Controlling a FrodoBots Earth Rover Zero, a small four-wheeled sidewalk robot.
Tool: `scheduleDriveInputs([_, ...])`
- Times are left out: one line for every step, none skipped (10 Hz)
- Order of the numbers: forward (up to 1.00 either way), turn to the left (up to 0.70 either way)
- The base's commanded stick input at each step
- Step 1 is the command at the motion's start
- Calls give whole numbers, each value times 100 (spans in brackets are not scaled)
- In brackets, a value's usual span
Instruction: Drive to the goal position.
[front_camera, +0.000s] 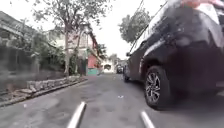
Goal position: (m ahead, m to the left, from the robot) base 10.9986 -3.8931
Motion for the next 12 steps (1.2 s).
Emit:
scheduleDriveInputs([85, 0])
scheduleDriveInputs([85, 0])
scheduleDriveInputs([85, 0])
scheduleDriveInputs([85, 0])
scheduleDriveInputs([85, 0])
scheduleDriveInputs([85, 0])
scheduleDriveInputs([85, 0])
scheduleDriveInputs([85, 0])
scheduleDriveInputs([85, 0])
scheduleDriveInputs([85, -5])
scheduleDriveInputs([85, -34])
scheduleDriveInputs([85, -34])
